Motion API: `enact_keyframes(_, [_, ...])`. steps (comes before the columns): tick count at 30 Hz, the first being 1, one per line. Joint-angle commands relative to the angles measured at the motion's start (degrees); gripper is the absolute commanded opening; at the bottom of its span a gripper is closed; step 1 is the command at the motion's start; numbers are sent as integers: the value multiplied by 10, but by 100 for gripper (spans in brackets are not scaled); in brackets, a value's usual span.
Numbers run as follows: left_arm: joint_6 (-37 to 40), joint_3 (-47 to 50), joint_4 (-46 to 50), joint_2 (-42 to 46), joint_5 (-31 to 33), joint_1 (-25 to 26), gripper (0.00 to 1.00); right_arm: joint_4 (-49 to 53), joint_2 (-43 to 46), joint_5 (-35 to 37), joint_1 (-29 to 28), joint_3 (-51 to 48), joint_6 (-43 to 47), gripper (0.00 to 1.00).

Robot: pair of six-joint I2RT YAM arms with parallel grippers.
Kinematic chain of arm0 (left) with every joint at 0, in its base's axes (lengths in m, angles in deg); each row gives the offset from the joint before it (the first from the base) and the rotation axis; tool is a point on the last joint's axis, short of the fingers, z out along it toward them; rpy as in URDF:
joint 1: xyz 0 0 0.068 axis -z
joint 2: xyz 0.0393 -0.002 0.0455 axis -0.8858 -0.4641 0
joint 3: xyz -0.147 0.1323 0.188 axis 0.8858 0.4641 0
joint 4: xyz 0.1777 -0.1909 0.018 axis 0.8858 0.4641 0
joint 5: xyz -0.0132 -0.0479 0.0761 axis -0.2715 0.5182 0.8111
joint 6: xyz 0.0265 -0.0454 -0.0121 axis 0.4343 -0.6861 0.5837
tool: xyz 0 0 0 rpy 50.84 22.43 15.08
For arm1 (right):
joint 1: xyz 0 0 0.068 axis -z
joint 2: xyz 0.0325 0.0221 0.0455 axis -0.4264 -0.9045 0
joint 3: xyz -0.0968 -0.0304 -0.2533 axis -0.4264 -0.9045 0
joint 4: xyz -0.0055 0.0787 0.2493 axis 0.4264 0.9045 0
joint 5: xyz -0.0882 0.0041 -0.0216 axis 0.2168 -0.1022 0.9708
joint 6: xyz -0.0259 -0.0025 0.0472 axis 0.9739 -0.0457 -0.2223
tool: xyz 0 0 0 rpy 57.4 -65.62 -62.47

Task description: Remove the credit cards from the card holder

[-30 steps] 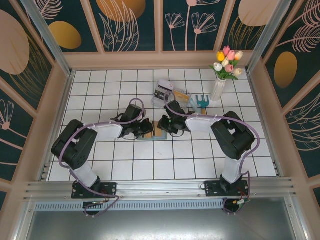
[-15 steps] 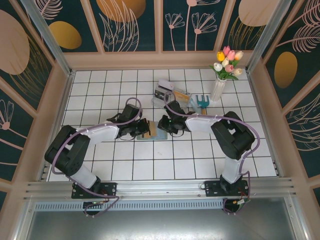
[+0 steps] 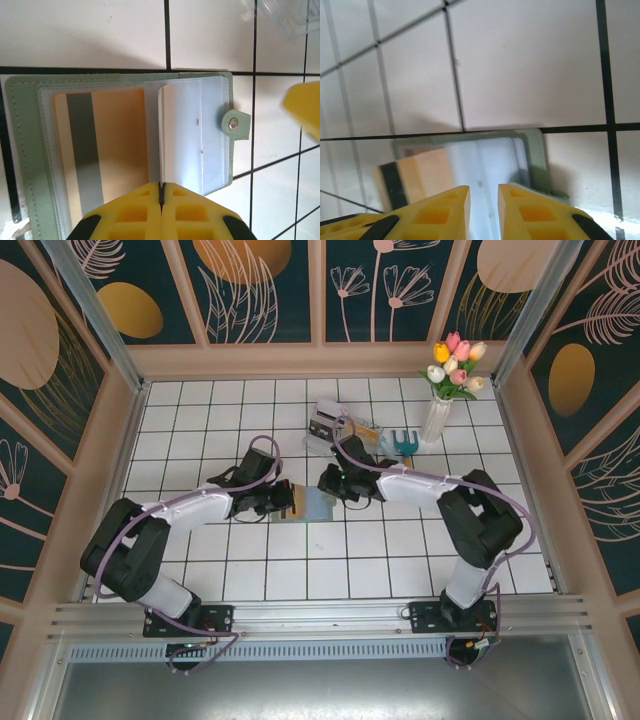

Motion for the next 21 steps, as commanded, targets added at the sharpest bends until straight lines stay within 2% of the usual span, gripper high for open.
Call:
enact_keyframes(1, [34,-22,67,23,3,-5,0,-18,50,20,2,-14,6,26])
enact_keyframes(8, [43,-29,91,37,12,-5,0,-51,55,-20,0,-23,9,28])
enact_keyframes(13, [63,-41,139,48,60,-8,0,-49,45,-20,-12,-21,5,26])
enact_keyframes(16, [64,-50,143,82,68,-11,0,-75,67,-17,-11,-42,3,32])
enact_keyframes(17, [59,-53,134,94,63,-12,0,-97,81,-21,-11,-56,6,36])
enact_keyframes(19, [43,-56,106,112,47,-12,0,-128,107,-18,-10,-75,4,44])
enact_keyframes(21, [20,-58,63,125,24,-13,0,-151,130,-25,-1,-88,2,47])
